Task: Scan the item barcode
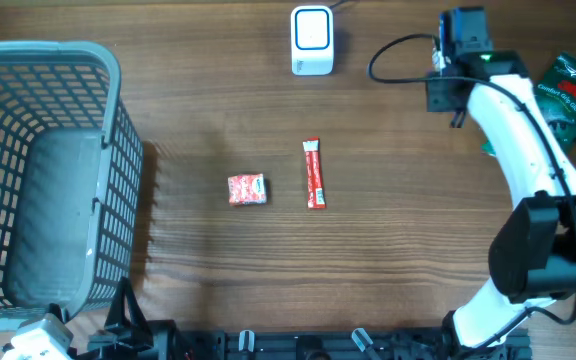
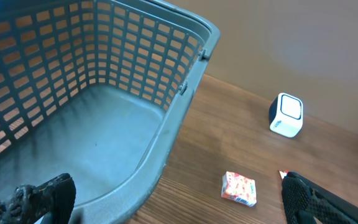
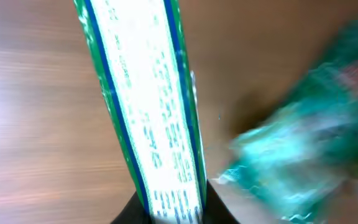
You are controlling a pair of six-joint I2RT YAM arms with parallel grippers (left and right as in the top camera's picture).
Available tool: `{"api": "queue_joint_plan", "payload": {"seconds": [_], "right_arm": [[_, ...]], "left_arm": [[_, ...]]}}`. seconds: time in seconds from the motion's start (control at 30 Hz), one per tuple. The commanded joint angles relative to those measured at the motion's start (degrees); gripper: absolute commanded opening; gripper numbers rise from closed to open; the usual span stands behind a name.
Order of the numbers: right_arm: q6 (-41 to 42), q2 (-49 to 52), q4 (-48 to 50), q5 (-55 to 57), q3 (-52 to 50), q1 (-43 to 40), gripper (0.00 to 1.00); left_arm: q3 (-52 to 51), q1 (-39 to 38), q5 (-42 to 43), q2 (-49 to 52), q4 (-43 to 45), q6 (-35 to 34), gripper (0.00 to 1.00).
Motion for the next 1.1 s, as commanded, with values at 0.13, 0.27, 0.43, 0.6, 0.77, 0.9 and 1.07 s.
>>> {"api": "queue_joint_plan", "payload": {"seconds": [0.13, 0.27, 0.43, 0.6, 0.77, 0.9, 1.07], "right_arm": [[33.79, -1.53, -18.03, -65.16, 0.76, -6.71, 0.04], [45.97, -1.51, -31.21, -75.32, 0.76, -7.21, 0.04], [42.32, -1.68, -40.98, -94.82, 0.70, -7.19, 0.04], [41.42, -1.73, -40.74, -104.87, 0.70, -7.52, 0.04], [33.99, -1.73, -40.63, -104.89, 0.70, -10.56, 0.04], [22.43, -2.01, -40.96, -104.43, 0.70, -12.68, 0.04], [20.09, -3.45, -40.96, -95.19, 0.70, -13.70, 0.04]], "left_arm": [[0.04, -0.28, 0.26, -0.42, 0.11, -0.07, 1.00], [0.04, -0.28, 0.26, -0.42, 0.11, -0.07, 1.00], [0.04, -0.28, 0.26, -0.42, 0.11, -0.07, 1.00], [0.04, -0.28, 0.26, -0.42, 0.13, -0.07, 1.00], [0.04, -0.28, 0.26, -0.42, 0.13, -0.07, 1.00], [0.04, -0.28, 0.26, -0.42, 0.13, -0.07, 1.00], [0.04, -0.28, 0.26, -0.42, 0.13, -0.07, 1.00]]}}
